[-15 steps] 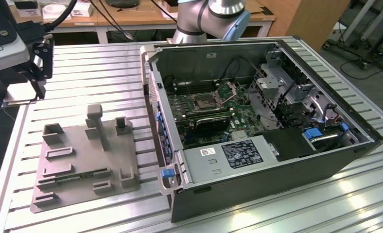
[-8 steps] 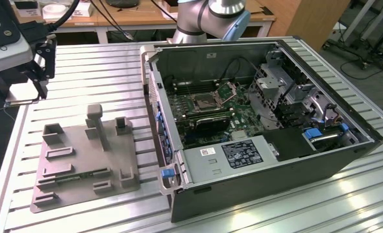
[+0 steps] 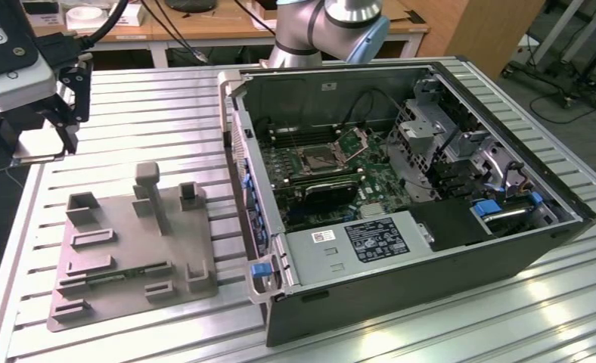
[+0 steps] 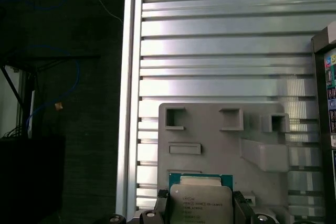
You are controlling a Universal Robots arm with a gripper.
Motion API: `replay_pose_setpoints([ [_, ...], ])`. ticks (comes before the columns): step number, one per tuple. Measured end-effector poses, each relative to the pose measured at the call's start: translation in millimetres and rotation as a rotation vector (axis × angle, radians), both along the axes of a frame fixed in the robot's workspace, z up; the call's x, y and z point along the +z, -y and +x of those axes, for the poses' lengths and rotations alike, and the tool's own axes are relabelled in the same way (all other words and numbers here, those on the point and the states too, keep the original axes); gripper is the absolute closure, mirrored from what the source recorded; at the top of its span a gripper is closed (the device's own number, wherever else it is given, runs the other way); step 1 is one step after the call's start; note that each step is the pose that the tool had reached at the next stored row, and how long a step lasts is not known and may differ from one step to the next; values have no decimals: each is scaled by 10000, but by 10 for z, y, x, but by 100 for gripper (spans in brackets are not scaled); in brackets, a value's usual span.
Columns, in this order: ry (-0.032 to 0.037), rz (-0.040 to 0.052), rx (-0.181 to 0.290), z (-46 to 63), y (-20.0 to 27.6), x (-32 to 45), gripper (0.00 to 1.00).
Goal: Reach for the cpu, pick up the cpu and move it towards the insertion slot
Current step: 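Pick up the cpu and move it towards the insertion slot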
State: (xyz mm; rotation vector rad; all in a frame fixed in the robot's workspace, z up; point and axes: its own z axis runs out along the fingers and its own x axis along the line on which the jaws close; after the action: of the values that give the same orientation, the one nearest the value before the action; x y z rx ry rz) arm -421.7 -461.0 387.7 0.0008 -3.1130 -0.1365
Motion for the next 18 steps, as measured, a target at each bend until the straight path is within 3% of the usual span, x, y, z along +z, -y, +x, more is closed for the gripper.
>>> replay_pose_setpoints([
  [18, 1, 0, -1, 66, 0, -2, 45],
])
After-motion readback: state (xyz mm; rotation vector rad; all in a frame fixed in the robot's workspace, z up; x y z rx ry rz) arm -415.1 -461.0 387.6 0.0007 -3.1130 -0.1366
